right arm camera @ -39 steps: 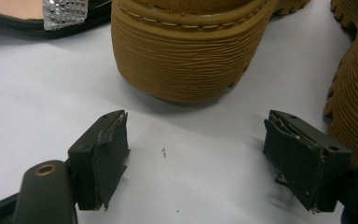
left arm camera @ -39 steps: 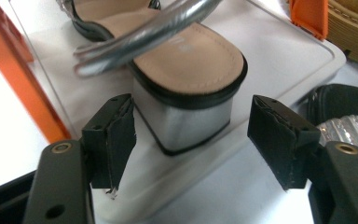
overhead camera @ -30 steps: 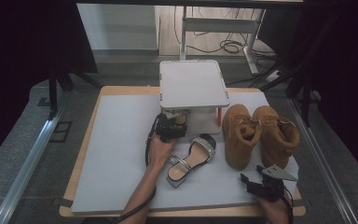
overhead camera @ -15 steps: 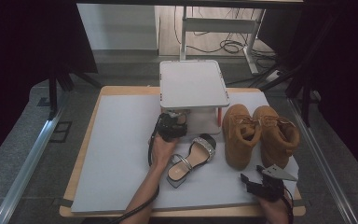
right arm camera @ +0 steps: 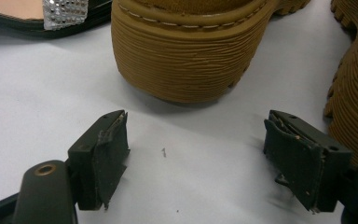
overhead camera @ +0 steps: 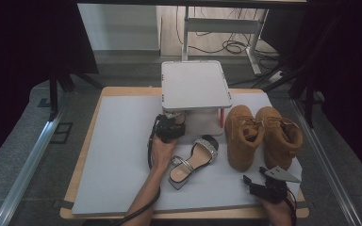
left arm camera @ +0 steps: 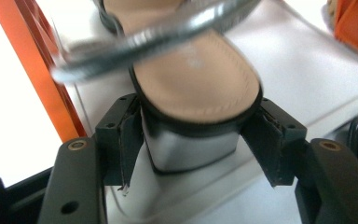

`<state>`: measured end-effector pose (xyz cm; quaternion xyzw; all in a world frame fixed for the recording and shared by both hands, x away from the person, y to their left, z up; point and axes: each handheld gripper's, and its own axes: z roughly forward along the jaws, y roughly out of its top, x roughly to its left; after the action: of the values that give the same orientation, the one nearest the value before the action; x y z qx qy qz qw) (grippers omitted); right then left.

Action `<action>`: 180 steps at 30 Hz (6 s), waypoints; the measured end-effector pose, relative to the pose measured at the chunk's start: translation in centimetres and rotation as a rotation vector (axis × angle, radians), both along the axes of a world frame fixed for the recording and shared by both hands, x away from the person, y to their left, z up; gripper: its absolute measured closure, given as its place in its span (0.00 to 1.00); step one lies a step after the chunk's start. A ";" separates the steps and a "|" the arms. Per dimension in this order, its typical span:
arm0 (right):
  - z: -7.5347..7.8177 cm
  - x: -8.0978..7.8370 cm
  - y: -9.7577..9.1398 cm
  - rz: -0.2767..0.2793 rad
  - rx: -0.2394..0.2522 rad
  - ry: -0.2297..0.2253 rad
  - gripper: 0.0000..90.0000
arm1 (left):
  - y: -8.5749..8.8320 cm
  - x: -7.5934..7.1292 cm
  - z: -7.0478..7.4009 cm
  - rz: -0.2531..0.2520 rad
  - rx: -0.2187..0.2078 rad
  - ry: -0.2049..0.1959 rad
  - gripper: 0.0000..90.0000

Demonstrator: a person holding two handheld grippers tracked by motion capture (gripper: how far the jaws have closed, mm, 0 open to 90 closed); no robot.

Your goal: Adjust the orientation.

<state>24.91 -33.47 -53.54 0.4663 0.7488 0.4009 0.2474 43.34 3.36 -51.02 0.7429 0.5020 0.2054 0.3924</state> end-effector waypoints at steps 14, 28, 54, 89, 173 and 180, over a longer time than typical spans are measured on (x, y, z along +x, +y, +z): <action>0.0 0.0 0.0 0.000 0.001 0.000 0.24 | -1.0 0.4 -0.1 0.081 0.056 -0.004 0.45; 0.0 0.0 0.0 0.001 0.000 0.000 0.24 | -0.1 -0.1 0.0 0.114 0.046 -0.006 0.47; 0.0 0.0 0.0 -0.001 0.001 0.000 0.24 | 1.0 -2.5 0.4 0.027 0.045 -0.003 0.39; 0.0 0.0 0.0 -0.001 0.000 0.000 0.24 | 1.7 -3.5 0.8 -0.122 0.026 -0.005 0.51; 0.0 0.0 0.1 -0.003 0.000 0.002 0.24 | 3.8 -18.5 0.0 -0.441 -0.023 0.042 0.19; 0.0 0.0 0.1 -0.003 0.000 0.003 0.24 | 2.3 -17.9 -0.3 -0.438 0.000 0.054 0.25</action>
<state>24.88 -33.41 -53.52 0.4681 0.7483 0.3999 0.2470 25.41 5.65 -51.30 0.8393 0.3390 0.0952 0.4142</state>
